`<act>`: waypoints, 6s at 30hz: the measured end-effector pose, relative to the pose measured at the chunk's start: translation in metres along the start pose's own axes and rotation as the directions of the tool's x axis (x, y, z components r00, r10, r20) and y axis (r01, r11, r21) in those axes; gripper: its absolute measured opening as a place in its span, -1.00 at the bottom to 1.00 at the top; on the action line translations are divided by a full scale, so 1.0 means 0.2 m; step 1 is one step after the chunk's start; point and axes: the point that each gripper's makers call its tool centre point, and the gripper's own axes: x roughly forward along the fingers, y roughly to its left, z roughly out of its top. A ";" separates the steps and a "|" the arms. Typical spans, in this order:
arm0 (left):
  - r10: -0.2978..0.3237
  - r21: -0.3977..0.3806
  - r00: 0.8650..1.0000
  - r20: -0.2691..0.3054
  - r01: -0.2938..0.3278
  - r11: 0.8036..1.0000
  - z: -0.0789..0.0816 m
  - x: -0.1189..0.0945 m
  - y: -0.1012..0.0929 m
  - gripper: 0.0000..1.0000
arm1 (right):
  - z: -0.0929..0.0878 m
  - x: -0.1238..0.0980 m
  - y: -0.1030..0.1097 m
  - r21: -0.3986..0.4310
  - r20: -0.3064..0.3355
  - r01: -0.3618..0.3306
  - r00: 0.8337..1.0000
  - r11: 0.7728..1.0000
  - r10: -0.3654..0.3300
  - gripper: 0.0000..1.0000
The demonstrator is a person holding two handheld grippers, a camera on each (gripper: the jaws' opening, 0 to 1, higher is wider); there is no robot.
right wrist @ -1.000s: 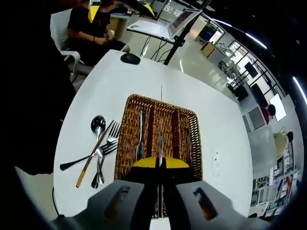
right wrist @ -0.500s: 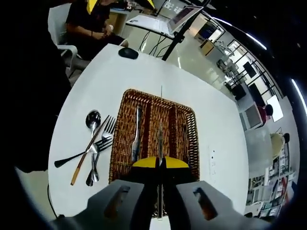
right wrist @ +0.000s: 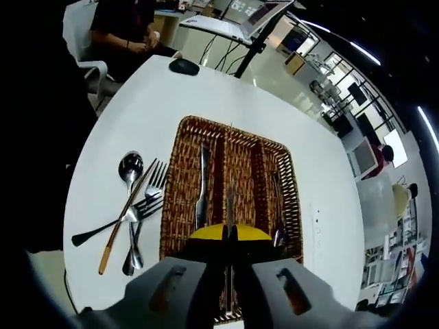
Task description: Arrange the knives, forks, and spoons in their matching storage slots by inserting each utensil handle-first until every utensil is classified and aligned in the correct compartment
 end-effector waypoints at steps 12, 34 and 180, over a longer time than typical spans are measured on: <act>0.034 -0.024 0.999 -0.004 -0.034 0.999 -0.03 -0.04 0.02 1.00 | -0.05 0.18 0.10 0.001 -0.009 -0.040 0.999 0.999 0.040 -1.00; 0.076 -0.037 0.997 -0.027 -0.077 0.996 -0.11 -0.12 0.10 1.00 | -0.03 0.38 0.23 -0.004 -0.005 -0.127 0.992 0.992 0.127 -1.00; -0.119 -0.023 0.993 0.010 0.119 0.993 -0.04 0.29 -0.09 1.00 | -0.36 -0.88 0.17 0.826 -0.017 0.278 0.882 0.491 -0.471 0.98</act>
